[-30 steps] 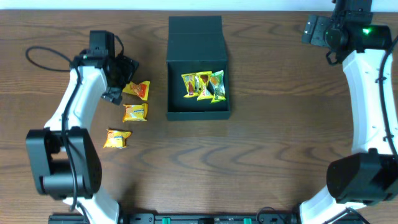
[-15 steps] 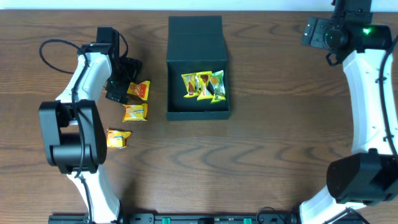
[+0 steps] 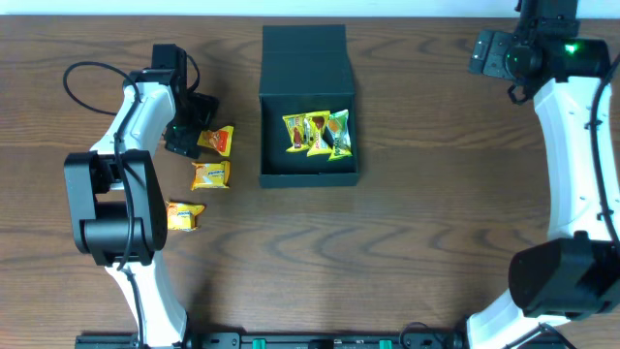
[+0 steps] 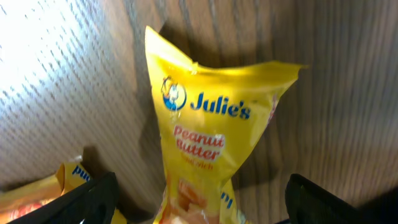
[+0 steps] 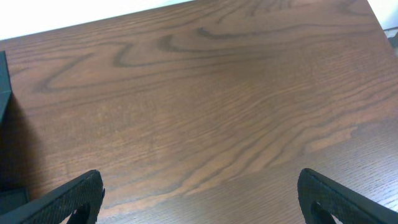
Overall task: Pack container
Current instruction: 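Close the left gripper on the Julie's peanut butter packet and lift, then carry the peanut butter packet with the left gripper into the box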
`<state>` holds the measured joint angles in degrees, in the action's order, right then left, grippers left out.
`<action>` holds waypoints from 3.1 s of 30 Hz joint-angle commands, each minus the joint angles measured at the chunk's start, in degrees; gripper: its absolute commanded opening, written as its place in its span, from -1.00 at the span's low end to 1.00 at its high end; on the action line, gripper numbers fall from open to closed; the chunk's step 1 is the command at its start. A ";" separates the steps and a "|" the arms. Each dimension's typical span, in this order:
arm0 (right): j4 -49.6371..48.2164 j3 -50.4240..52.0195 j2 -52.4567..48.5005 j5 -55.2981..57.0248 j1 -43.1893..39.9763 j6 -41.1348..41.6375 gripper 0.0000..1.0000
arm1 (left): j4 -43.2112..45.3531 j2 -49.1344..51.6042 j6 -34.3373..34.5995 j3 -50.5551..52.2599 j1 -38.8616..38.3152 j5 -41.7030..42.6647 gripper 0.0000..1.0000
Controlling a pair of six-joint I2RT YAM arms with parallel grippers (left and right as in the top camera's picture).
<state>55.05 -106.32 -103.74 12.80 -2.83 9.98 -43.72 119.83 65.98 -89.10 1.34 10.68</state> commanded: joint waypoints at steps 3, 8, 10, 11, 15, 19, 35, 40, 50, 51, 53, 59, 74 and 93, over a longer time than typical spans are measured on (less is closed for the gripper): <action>0.07 0.15 -0.44 0.22 -0.20 -0.61 0.99 | 0.81 1.36 -0.83 -0.74 0.24 -2.56 0.75; 0.04 0.15 -0.44 0.24 -0.20 -0.61 0.98 | 1.16 1.68 -0.87 -0.74 0.24 -3.43 0.74; 0.04 0.15 -0.44 0.24 -0.20 -0.61 0.98 | 1.51 1.68 -1.51 -0.74 0.24 -3.78 0.70; 0.02 0.15 -0.44 0.24 -0.20 -0.61 0.98 | 1.70 1.77 -1.70 -0.74 0.24 -3.89 0.68; 0.07 0.15 -0.44 0.22 -0.20 -0.61 0.99 | 2.21 1.79 -1.88 -0.74 0.24 -4.68 0.65; 0.98 0.17 -0.44 -1.44 -0.20 -0.68 0.99 | 2.29 2.34 -3.21 -0.74 0.24 -4.85 0.65; 4.28 0.22 -0.46 -1.73 -0.20 -3.41 0.99 | 2.78 4.57 -4.28 -0.74 0.13 -3.56 -0.27; 4.26 0.22 -0.46 -1.70 -0.20 -3.41 0.99 | 2.49 4.57 -5.05 -0.74 0.13 -2.89 -0.33; 3.76 0.22 -0.46 -1.73 -0.20 -3.39 0.99 | 1.92 4.52 -10.36 -0.81 0.13 -0.39 -0.55; 3.67 0.22 -0.46 -1.73 -0.20 -3.39 0.98 | 1.92 4.46 -10.78 -0.92 0.13 -0.09 -0.57; 3.43 0.22 -0.46 -1.75 -0.20 -3.39 0.99 | 1.55 4.13 -10.78 -1.40 0.13 0.87 -0.63; 2.34 0.22 -0.46 -3.02 -0.20 -3.39 0.99 | -2.99 2.03 -20.02 -10.05 -1.36 1.57 -0.89; 3.04 0.22 -0.46 -3.04 -0.20 -3.37 0.99 | -10.97 1.27 -71.43 -27.91 -23.61 -14.43 -0.89; 3.50 0.22 -0.46 -4.50 -0.15 -3.19 0.99 | -23.87 6.62 -52.41 -27.63 -26.12 -9.64 -0.89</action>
<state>58.24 -106.32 -103.79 8.54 -2.83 7.14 -66.92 124.75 10.48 -116.03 -24.84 -1.23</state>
